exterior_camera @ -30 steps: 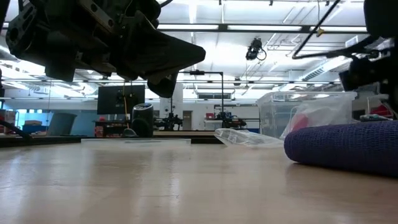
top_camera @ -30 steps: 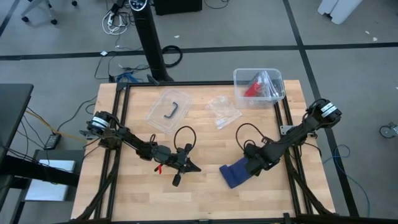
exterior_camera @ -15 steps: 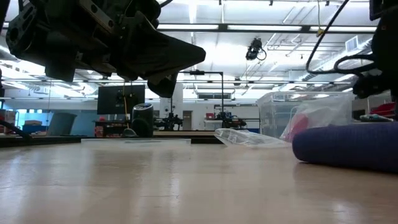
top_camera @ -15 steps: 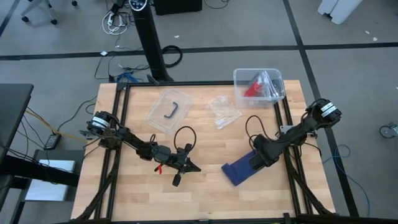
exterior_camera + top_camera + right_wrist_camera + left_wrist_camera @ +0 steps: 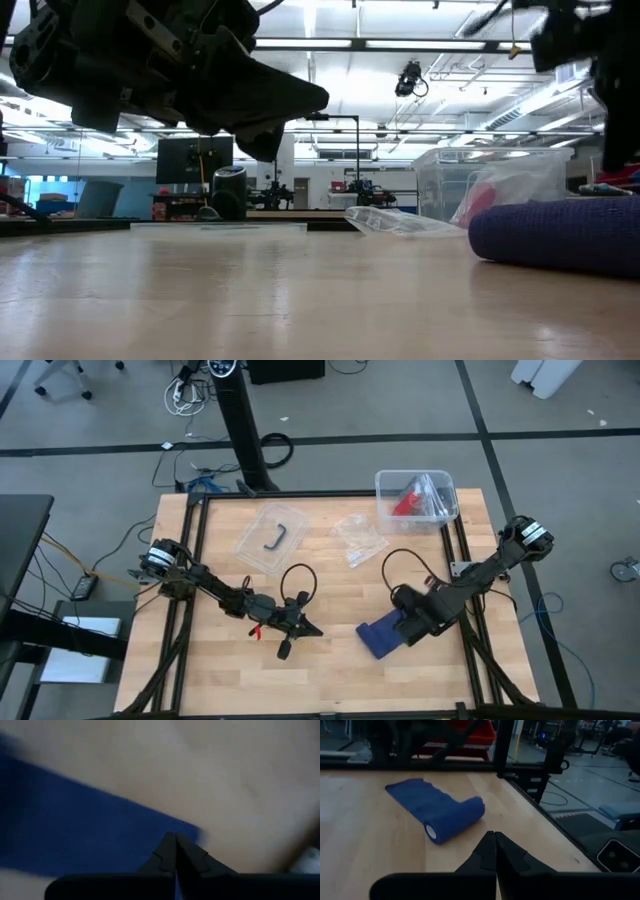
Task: Roll bandage
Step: Roll the blue bandage
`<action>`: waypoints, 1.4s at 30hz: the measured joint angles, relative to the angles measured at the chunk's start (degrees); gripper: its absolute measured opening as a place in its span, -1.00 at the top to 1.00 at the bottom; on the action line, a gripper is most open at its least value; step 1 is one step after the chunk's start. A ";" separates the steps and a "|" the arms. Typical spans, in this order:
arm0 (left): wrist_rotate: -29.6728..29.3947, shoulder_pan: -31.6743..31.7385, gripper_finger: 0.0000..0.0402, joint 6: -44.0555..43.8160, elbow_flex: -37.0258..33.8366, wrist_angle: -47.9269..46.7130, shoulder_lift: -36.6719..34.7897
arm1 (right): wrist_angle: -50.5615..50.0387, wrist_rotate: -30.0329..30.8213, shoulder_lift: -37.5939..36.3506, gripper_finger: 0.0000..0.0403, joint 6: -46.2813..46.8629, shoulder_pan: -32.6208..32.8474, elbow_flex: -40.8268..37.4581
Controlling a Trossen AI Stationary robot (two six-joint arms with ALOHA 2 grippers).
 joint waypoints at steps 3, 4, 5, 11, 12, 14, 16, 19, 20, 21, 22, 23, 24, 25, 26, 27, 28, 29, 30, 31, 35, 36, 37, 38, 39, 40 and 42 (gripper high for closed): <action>0.47 0.02 0.99 -0.70 0.00 -1.40 0.00 | 9.87 0.11 -0.09 0.98 -3.20 0.88 0.88; 0.48 0.02 0.99 -0.86 0.00 -1.58 0.00 | 13.78 0.08 -0.09 0.97 -3.76 1.08 0.90; 0.50 0.07 0.99 -0.80 0.00 -1.53 0.00 | 17.38 -0.12 -0.06 0.95 -4.66 1.17 0.91; 0.24 0.07 0.99 2.60 -0.96 -1.09 0.00 | 33.16 -1.75 1.57 0.75 -8.37 0.62 0.95; -0.42 0.07 0.99 2.80 -1.59 -1.16 0.00 | 33.44 -1.88 2.13 0.69 -8.33 0.51 0.95; -1.30 0.11 0.99 2.63 -3.43 0.53 0.00 | 33.88 -2.26 3.75 0.55 -7.44 -0.12 0.95; -1.46 0.17 0.99 1.42 -6.13 5.93 0.00 | 33.37 -3.25 5.52 0.39 -6.61 -1.01 0.92; -1.49 0.14 0.99 -0.10 -10.89 15.03 0.00 | 33.47 -5.19 7.59 0.16 -5.84 -2.87 0.91; -1.55 0.13 0.99 -0.54 -12.40 17.77 0.00 | 33.47 -5.73 8.08 0.08 -5.62 -3.40 0.91; -1.80 0.13 0.99 -1.25 -13.71 20.11 0.00 | 33.27 -6.37 8.59 0.02 -5.45 -3.96 0.91; -2.34 0.11 0.99 -1.66 -14.99 21.53 -0.03 | 33.29 -7.10 8.98 -0.05 -5.40 -4.63 0.91; -2.57 0.10 0.99 -2.13 -16.22 22.18 -0.04 | 33.31 -7.52 9.20 -0.11 -5.40 -5.07 0.91; -2.65 0.09 0.99 -2.76 -17.20 22.41 -0.01 | 33.18 -7.73 9.29 -0.16 -5.27 -5.41 0.90; -2.78 0.09 0.99 -3.09 -17.72 22.48 0.00 | 33.06 -7.87 9.39 -0.21 -4.90 -5.74 0.89; -3.02 0.07 0.99 -3.43 -18.06 22.64 0.00 | 33.03 -7.90 9.44 -0.24 -4.74 -6.01 0.91; -3.29 0.06 0.99 -4.05 -18.41 22.74 0.00 | 33.05 -7.98 9.47 -0.27 -4.65 -6.22 0.90; -3.50 0.04 0.99 -4.21 -18.53 22.72 0.00 | 33.04 -8.12 9.48 -0.30 -4.50 -6.36 0.91; -3.54 0.04 0.99 -4.28 -18.42 22.63 0.00 | 33.08 -8.35 9.48 -0.31 -4.46 -6.45 0.90; -3.56 0.02 0.99 -4.28 -18.32 22.57 0.00 | 33.14 -8.94 9.55 -0.32 -4.43 -6.57 0.91; -3.58 -0.05 0.99 -4.28 -18.29 22.55 0.00 | 33.44 -9.32 9.74 -0.32 -4.35 -6.60 0.91; -3.71 -0.75 0.99 -2.90 -18.30 22.53 0.00 | 36.29 -10.43 10.41 -0.29 -4.35 -6.58 0.92; -3.67 -1.03 0.99 -2.68 -18.32 22.55 0.00 | 36.93 -10.67 10.72 -0.27 -4.39 -6.60 0.95; -3.70 -1.07 0.99 -2.55 -18.32 22.57 0.00 | 36.94 -10.79 11.12 -0.25 -4.48 -6.58 0.92; -3.63 -1.15 0.99 -2.53 -18.32 22.57 0.00 | 37.40 -11.13 11.65 -0.23 -4.66 -6.59 0.91; -3.64 -1.33 0.99 -2.51 -18.33 22.57 0.00 | 37.85 -11.32 12.30 -0.20 -4.86 -6.59 0.94; -3.67 -1.44 0.99 -2.27 -18.34 22.59 0.00 | 37.72 -11.57 12.98 -0.19 -5.04 -6.61 0.95; -3.73 -1.53 0.99 -1.65 -18.33 22.61 0.00 | 37.72 -12.20 14.56 -0.16 -5.44 -6.65 0.93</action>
